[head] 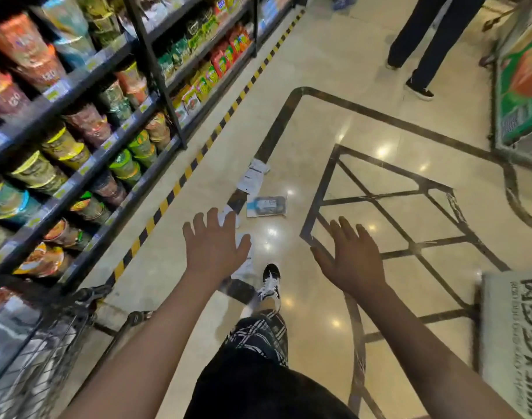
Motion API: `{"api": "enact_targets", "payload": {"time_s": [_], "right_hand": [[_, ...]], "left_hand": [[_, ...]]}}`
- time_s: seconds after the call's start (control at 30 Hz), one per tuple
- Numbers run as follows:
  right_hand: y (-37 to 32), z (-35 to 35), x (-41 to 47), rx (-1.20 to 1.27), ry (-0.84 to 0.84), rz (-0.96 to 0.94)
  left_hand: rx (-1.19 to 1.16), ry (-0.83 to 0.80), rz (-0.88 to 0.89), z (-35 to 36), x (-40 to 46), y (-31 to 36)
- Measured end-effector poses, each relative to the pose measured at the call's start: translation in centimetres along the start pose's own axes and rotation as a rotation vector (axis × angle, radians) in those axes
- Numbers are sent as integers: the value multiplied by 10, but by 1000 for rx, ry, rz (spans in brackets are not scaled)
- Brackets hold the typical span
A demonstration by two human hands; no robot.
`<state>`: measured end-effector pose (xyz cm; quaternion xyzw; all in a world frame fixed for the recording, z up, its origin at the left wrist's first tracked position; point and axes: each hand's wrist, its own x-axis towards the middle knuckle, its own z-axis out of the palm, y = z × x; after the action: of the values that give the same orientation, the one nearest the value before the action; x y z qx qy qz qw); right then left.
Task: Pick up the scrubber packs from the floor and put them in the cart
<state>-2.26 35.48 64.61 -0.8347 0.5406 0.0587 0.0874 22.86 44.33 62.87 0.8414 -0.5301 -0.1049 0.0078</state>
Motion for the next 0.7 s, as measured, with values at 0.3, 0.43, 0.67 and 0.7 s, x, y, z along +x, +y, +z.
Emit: {"api": "enact_targets", "payload": {"time_s": [0.3, 0.43, 0.67, 0.7], "right_hand": [[6, -81, 225, -123, -28, -173], [14, -108, 308, -150, 3, -257], [37, -109, 444, -139, -77, -397], [40, -107, 466, -151, -106, -431]], "left_hand": [[-39, -20, -130, -16, 176, 46], [-48, 13, -162, -34, 248, 67], [-73, -57, -322, -33, 350, 94], [-69, -77, -365, -29, 364, 98]]}}
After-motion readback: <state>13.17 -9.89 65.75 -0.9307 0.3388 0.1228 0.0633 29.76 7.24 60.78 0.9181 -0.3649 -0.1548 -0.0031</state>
